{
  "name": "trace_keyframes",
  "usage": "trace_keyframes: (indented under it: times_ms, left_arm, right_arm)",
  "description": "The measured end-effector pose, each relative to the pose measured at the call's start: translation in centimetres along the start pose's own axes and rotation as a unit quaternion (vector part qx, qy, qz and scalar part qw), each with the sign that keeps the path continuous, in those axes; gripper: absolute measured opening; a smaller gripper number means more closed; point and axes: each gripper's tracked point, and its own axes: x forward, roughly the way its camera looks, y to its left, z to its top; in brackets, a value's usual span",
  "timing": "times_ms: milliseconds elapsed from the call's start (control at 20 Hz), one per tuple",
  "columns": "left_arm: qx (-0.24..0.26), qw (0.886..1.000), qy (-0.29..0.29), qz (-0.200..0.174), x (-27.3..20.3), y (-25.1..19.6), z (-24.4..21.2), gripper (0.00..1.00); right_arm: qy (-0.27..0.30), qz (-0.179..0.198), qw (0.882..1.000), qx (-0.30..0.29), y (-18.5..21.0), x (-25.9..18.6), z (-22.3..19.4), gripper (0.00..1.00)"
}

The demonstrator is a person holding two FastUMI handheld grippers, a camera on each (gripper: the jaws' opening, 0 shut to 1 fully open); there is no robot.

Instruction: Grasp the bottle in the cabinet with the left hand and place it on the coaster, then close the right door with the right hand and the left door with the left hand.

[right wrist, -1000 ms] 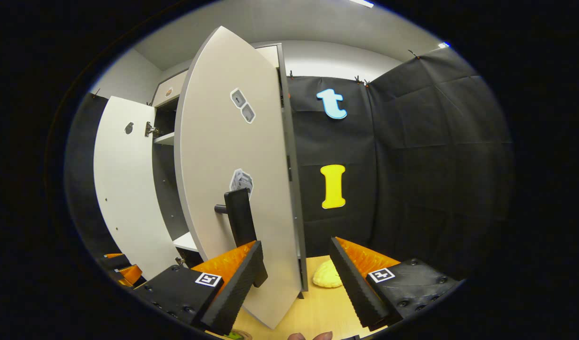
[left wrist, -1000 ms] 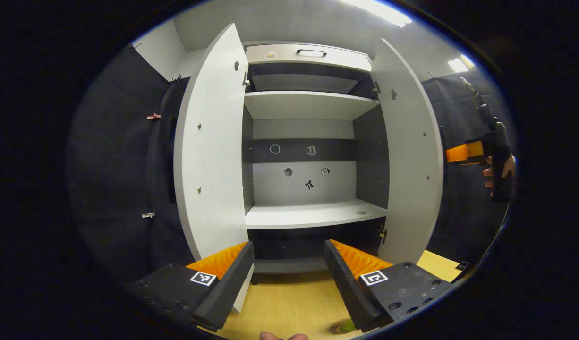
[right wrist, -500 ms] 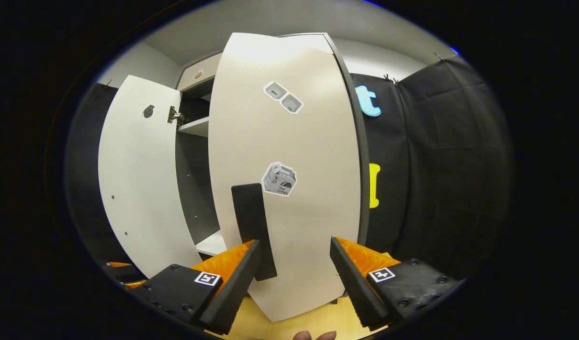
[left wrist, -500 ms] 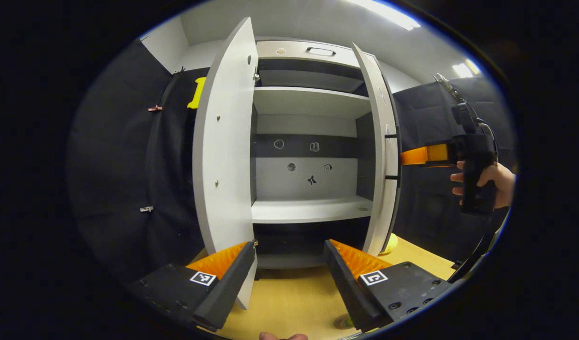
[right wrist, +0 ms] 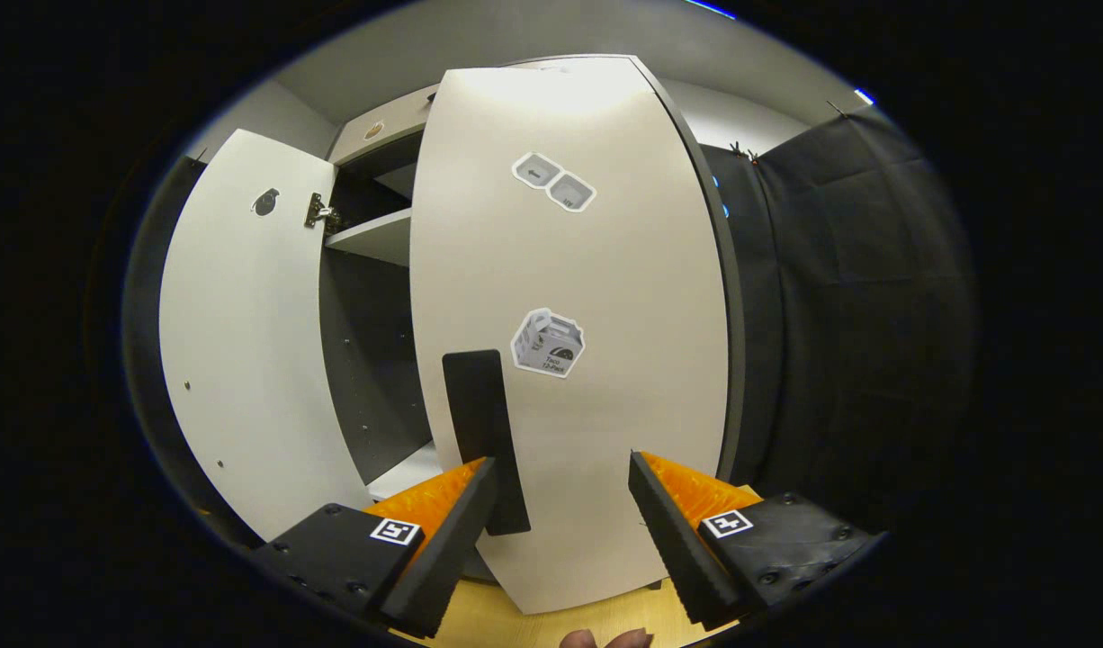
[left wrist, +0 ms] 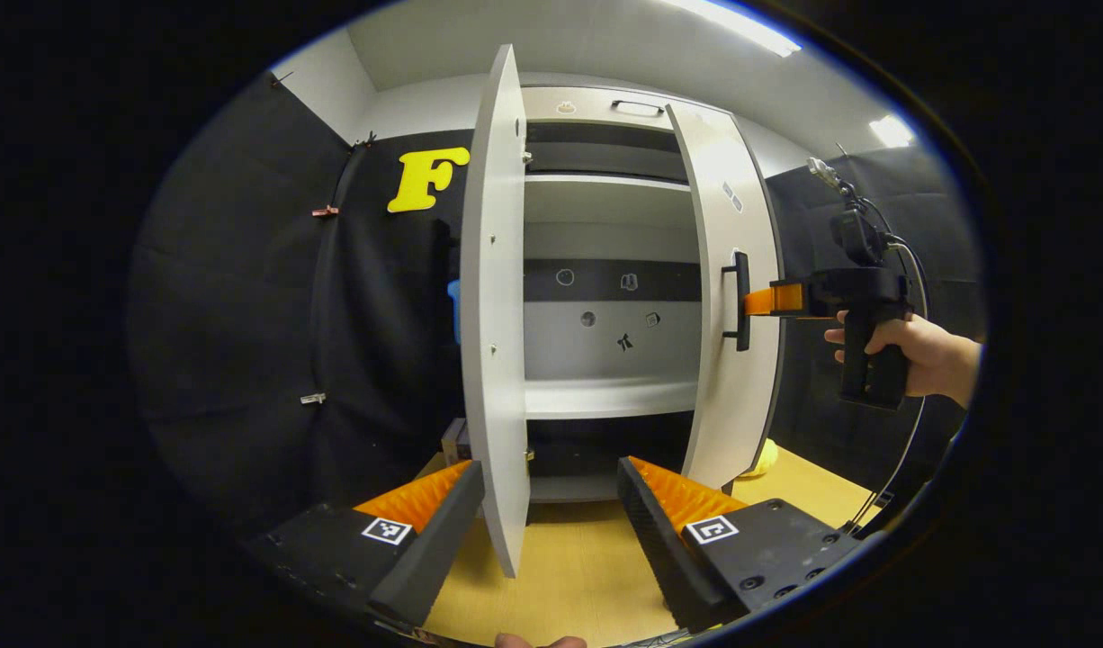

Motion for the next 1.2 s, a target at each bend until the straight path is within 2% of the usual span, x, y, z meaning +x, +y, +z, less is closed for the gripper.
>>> trace_keyframes:
  times_ms: [200, 500, 800, 1000, 1100, 1200]
  left_arm:
    - [0.0, 1.0, 0.004, 0.018, -0.2, 2.8, 0.7, 0.95]
    - [-0.023, 0.998, -0.018, 0.055, 0.5, 8.0, 3.9, 0.95]
    - [-0.013, 0.997, -0.023, 0.075, 3.8, 13.1, 7.3, 0.95]
    - [-0.002, 0.998, -0.022, 0.057, 6.7, 12.9, 8.5, 0.95]
    - [0.006, 0.999, -0.019, 0.036, 7.7, 11.8, 8.8, 0.95]
    - [0.015, 0.999, -0.021, 0.024, 7.9, 11.0, 8.8, 0.95]
  right_arm:
    - [-0.005, -0.017, 1.0, -0.023, 0.6, 1.3, 0.1, 0.98]
    - [-0.003, -0.02, 0.999, -0.037, 1.1, 2.8, -0.1, 0.97]
    - [-0.026, -0.044, 0.999, -0.018, 0.6, 0.6, 2.1, 0.96]
    - [-0.045, -0.056, 0.997, -0.021, -0.3, -2.6, 3.7, 0.96]
    - [-0.055, -0.058, 0.996, -0.028, -0.5, -3.7, 4.3, 0.95]
    - [-0.049, -0.056, 0.996, -0.039, -0.7, -4.3, 4.0, 0.95]
